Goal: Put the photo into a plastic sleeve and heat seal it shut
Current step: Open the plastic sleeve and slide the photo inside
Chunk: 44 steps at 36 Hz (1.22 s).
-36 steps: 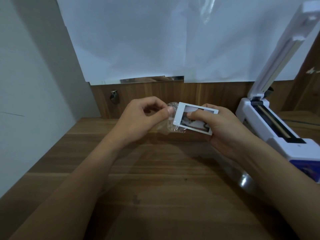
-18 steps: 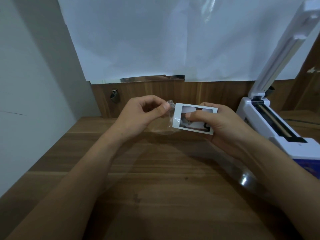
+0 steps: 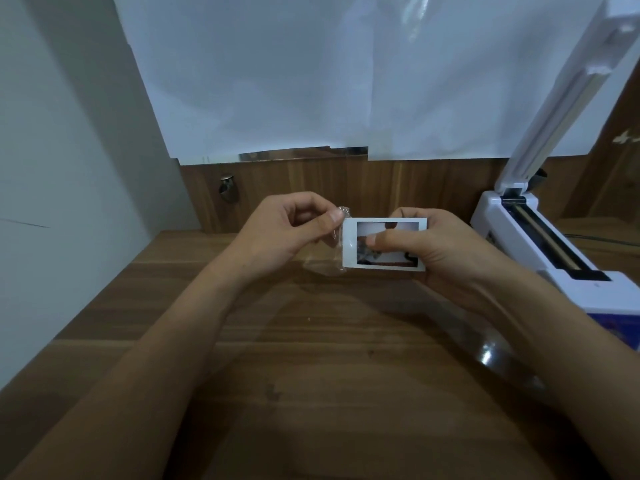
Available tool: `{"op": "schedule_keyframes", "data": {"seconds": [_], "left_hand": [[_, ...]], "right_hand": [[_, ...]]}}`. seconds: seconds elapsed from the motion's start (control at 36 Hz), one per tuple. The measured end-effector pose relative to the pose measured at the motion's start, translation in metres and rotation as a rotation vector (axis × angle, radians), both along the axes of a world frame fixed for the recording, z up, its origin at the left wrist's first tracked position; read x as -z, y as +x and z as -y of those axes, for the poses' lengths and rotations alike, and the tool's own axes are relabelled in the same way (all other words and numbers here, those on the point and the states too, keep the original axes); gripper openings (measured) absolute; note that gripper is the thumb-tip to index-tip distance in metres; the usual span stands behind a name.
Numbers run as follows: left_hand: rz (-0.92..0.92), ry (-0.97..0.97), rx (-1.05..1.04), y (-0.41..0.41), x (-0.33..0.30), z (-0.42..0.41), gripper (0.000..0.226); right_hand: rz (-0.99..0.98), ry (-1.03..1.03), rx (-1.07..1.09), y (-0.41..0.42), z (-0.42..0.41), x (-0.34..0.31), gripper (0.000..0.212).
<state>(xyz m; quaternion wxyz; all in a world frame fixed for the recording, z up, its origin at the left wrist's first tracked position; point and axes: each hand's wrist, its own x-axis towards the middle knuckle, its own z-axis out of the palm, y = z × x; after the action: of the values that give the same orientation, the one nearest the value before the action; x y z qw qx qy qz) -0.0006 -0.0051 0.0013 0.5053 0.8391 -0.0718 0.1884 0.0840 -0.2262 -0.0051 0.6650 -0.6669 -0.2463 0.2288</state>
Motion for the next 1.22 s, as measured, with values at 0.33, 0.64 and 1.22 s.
{"op": "schedule_keyframes", "data": {"seconds": [0.33,0.64,1.22], "left_hand": [[-0.057,0.002,-0.031,-0.0034,-0.0031,0.0034,0.019],[-0.081,-0.003,-0.055,-0.0055,-0.0039,0.0022,0.019],[-0.103,-0.019,0.007,-0.0054,-0.0044,0.0023,0.012]], "right_hand": [[-0.098,0.098,0.001,0.0034,-0.0002,0.0018,0.029],[-0.024,0.075,0.043,0.0022,0.0002,0.0021,0.028],[0.039,0.096,0.171,-0.0015,0.0009,0.0003,0.03]]}}
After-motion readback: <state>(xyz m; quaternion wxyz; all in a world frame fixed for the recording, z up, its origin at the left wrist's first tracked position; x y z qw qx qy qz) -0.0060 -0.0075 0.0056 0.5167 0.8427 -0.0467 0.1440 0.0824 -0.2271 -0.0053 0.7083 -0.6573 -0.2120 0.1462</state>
